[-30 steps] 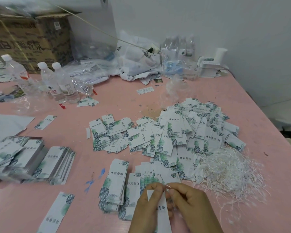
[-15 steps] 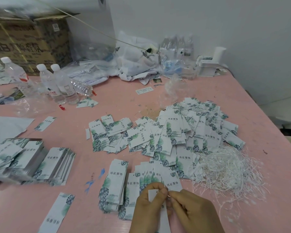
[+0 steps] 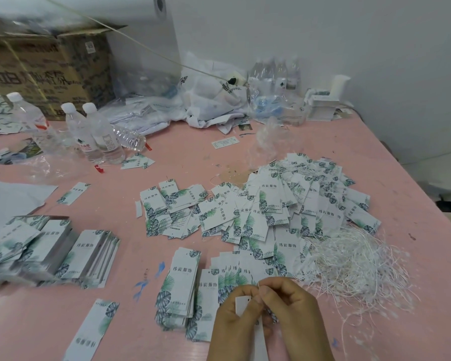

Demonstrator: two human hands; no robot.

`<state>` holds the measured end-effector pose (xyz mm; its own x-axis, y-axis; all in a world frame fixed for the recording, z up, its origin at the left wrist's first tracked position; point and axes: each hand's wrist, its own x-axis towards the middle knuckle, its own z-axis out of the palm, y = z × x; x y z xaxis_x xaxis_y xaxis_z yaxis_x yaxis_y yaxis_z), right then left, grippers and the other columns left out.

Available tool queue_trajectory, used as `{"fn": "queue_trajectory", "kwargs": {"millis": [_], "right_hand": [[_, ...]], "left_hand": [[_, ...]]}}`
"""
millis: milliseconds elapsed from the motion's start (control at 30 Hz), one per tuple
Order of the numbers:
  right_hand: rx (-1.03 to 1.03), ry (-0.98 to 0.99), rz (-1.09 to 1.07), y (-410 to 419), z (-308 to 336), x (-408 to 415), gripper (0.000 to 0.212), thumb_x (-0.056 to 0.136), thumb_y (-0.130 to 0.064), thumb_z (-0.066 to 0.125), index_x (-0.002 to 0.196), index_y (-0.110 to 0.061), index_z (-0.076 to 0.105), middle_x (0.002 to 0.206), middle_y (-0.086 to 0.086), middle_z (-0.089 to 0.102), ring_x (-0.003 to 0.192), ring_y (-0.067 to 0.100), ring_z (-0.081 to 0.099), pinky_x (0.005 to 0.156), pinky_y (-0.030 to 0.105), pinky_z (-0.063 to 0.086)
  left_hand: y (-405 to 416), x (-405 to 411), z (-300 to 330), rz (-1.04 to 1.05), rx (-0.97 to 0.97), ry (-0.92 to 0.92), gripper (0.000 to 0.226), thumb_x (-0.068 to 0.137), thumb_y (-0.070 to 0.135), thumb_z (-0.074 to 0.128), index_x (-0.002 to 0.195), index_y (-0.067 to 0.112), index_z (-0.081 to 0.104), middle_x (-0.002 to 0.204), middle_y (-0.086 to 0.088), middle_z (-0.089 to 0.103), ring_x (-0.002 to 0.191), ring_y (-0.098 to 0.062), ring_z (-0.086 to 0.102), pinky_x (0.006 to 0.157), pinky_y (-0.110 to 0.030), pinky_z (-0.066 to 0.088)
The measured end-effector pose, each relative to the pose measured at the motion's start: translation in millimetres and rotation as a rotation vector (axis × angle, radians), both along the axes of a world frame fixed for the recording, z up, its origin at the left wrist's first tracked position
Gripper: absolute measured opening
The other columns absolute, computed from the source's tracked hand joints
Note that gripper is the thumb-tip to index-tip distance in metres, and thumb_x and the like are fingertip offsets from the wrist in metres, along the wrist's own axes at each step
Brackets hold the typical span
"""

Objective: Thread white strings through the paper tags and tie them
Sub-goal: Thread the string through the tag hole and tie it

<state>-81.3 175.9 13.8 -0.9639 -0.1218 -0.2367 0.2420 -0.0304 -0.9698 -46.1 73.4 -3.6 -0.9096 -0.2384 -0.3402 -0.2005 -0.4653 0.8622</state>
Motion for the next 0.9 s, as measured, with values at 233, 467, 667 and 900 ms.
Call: {"fn": "queue_trajectory", "kwargs": {"millis": [233, 467, 667, 900], "right_hand": [[-0.084, -0.049, 0.005, -1.2, -4.0, -0.3, 0.022, 0.089, 0.002, 0.061, 0.074, -0.011, 0.071, 0.061, 0.015, 0.061, 0.054, 0.022, 0.048, 0.049, 0.03, 0.042], [-0.053, -0.05, 0.006, -2.6, -8.7, -0.3, 0.018, 0.085, -0.001, 0.067, 0.074, -0.015, 0.072, 0.073, 0.011, 0.074, 0.058, 0.015, 0.06, 0.05, 0.027, 0.05], [-0.153, -0.046, -0.068, -0.1, -12.4, -2.2, 0.006, 0.082, -0.011, 0.069, 0.078, -0.014, 0.071, 0.079, 0.014, 0.073, 0.062, 0.018, 0.064, 0.049, 0.026, 0.051], [-0.106, -0.06, 0.023, 14.2, -1.4, -7.7, 0.018, 0.087, -0.002, 0.063, 0.074, -0.013, 0.069, 0.058, 0.011, 0.061, 0.035, 0.012, 0.041, 0.036, 0.018, 0.032]], "left_hand": [[-0.3, 0.9, -7.9, 0.002, -0.003, -0.003, 0.018, 0.069, 0.015, 0.07, 0.077, 0.001, 0.062, 0.067, -0.025, 0.062, 0.057, -0.025, 0.056, 0.057, -0.032, 0.047], [0.9, 0.5, -4.6, -0.015, -0.104, -0.016, 0.013, 0.071, 0.026, 0.074, 0.072, 0.014, 0.069, 0.062, -0.017, 0.063, 0.055, -0.024, 0.057, 0.055, -0.031, 0.046], [-1.0, 1.0, -2.6, 0.013, -0.072, 0.003, 0.007, 0.072, 0.018, 0.067, 0.076, 0.015, 0.073, 0.071, -0.02, 0.068, 0.059, -0.027, 0.06, 0.06, -0.035, 0.05], [-3.9, 0.9, -7.5, 0.045, 0.035, -0.062, 0.037, 0.09, -0.015, 0.031, 0.102, -0.004, 0.065, 0.083, -0.026, 0.071, 0.062, -0.032, 0.068, 0.053, -0.036, 0.058]]}}
